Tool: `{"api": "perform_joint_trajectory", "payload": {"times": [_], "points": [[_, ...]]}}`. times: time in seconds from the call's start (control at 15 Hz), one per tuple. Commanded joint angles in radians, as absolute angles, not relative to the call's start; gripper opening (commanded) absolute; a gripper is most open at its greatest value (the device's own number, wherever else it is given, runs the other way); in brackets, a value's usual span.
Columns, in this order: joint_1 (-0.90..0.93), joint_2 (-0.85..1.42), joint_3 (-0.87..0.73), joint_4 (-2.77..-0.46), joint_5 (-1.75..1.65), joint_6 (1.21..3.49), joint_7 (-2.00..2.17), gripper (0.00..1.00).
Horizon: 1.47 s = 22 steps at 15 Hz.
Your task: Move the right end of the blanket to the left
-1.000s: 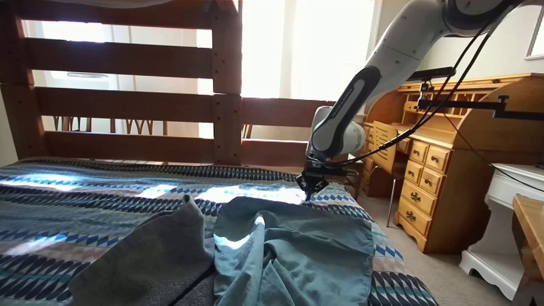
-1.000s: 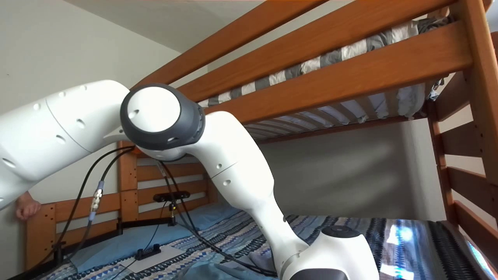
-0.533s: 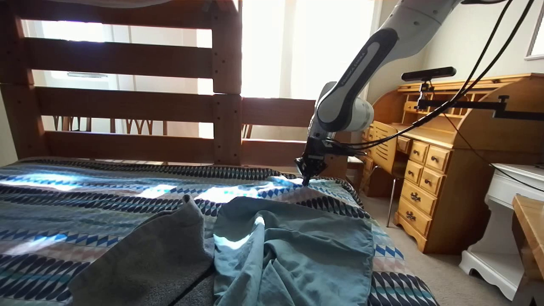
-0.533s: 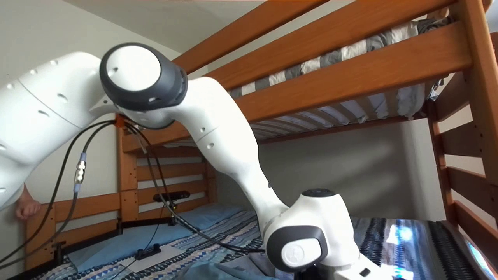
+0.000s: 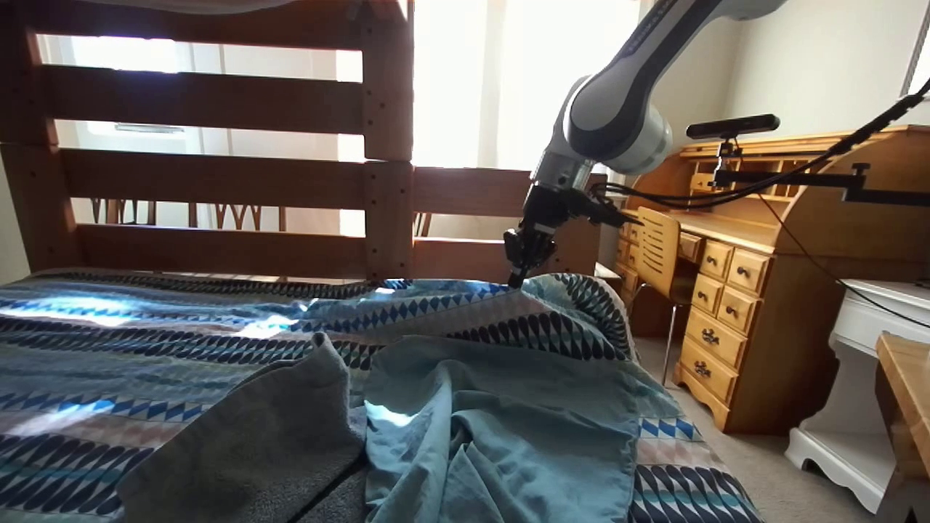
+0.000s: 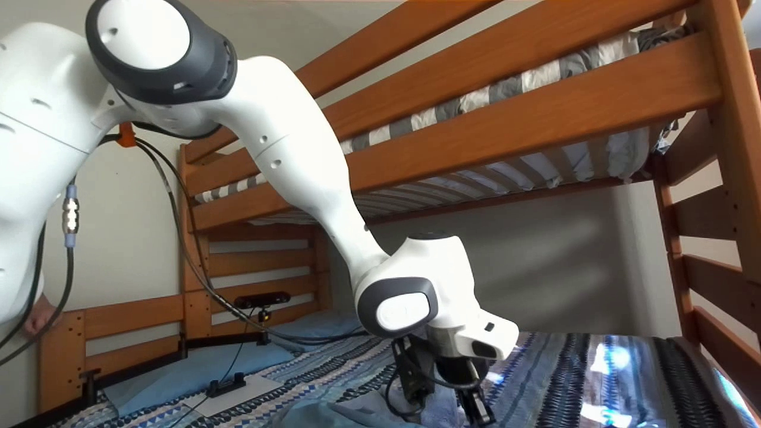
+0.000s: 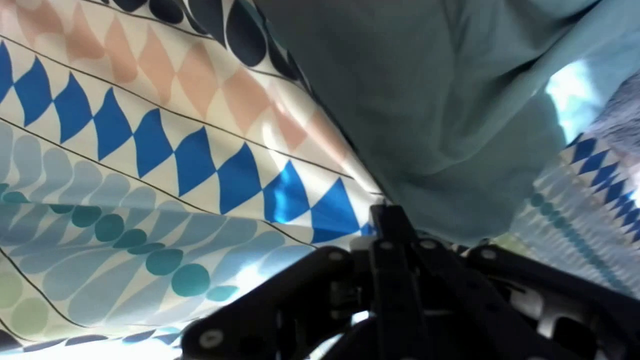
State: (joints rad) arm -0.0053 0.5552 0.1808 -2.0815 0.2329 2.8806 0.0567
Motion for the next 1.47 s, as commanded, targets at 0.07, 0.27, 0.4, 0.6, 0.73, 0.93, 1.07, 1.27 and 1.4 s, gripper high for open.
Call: {"api": "perform_joint_trajectory", "payload": {"times": [0.07, 0.27, 0.4, 0.6, 0.73, 0.93, 1.07, 1.27, 1.4], "points": [[-0.046, 0.379, 0.354, -2.210, 0.273, 2.869, -0.093, 0.00], [-0.112, 0.298, 0.485, -2.256, 0.340, 2.843, -0.210, 0.00], [-0.176, 0.246, 0.587, -2.283, 0.431, 2.821, -0.320, 0.00], [-0.295, 0.174, 0.747, -2.305, 0.607, 2.750, -0.515, 0.00], [-0.373, 0.120, 0.830, -2.310, 0.741, 2.633, -0.665, 0.00], [-0.468, 0.065, 0.895, -2.312, 0.868, 2.432, -0.836, 0.00], [-0.504, 0.056, 0.902, -2.304, 0.866, 2.311, -0.877, 0.00], [-0.531, 0.050, 0.890, -2.288, 0.837, 2.159, -0.908, 0.00], [-0.539, 0.063, 0.877, -2.264, 0.797, 2.062, -0.900, 0.27]]}}
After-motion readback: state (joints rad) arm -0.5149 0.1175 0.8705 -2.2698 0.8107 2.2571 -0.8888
